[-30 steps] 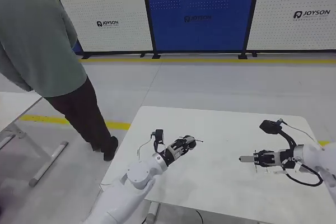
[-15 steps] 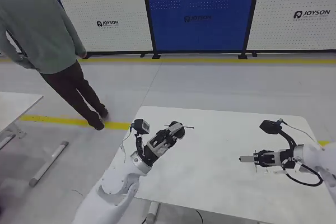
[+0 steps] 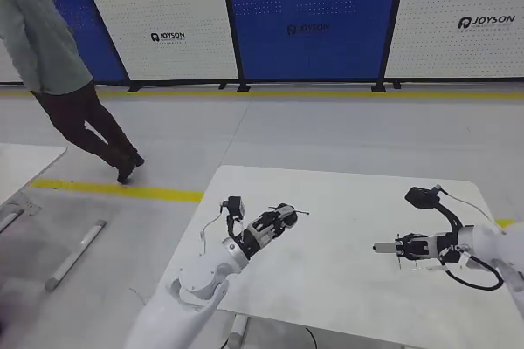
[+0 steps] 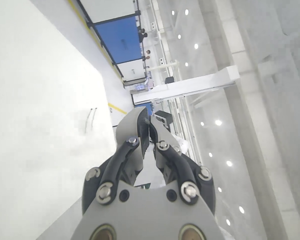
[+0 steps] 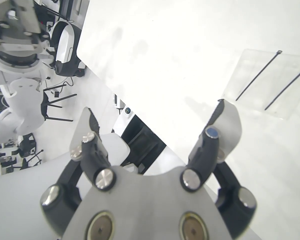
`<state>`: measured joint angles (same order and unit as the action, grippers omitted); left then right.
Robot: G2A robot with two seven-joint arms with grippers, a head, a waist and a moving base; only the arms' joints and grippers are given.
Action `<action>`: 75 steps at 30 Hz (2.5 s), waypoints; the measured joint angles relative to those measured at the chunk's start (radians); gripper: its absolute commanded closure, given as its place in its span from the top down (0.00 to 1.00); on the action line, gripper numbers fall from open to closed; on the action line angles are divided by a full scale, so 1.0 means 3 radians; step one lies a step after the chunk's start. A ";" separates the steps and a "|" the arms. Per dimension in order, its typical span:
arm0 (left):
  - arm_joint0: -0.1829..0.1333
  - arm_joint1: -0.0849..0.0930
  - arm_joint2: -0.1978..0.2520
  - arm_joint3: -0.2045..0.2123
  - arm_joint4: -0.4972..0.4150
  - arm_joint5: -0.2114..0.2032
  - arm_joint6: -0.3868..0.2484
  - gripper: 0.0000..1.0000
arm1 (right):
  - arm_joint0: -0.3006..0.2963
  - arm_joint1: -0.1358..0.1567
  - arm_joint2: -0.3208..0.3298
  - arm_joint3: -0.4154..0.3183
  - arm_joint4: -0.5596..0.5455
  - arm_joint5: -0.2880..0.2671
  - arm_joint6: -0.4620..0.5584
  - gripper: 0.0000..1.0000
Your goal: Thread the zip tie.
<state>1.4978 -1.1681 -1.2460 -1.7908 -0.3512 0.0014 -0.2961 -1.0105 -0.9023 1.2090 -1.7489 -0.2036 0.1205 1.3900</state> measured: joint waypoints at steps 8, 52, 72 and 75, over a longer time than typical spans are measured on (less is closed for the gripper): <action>-0.0387 -0.0066 0.0277 0.0658 -0.0022 0.0133 0.0084 0.00 | 0.0000 0.0000 0.0000 0.0000 0.0000 0.0000 0.0000 1.00; -0.0413 -0.0100 0.0559 0.0753 0.0041 -0.0020 -0.0245 0.00 | 0.0000 0.0000 0.0000 0.0000 0.0000 0.0000 0.0000 1.00; -0.0219 -0.0053 0.0500 0.0657 0.0032 -0.0334 -0.0508 0.00 | 0.0000 0.0000 0.0000 0.0000 0.0000 0.0000 0.0000 1.00; -0.0224 -0.0062 0.0510 0.0638 0.0003 -0.0337 -0.0433 0.00 | 0.0000 0.0000 0.0000 0.0000 0.0000 0.0000 0.0000 1.00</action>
<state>1.4305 -1.1866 -1.0929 -1.5994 -0.3502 -0.0998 -0.4261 -1.0105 -0.9023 1.2090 -1.7489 -0.2035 0.1205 1.3900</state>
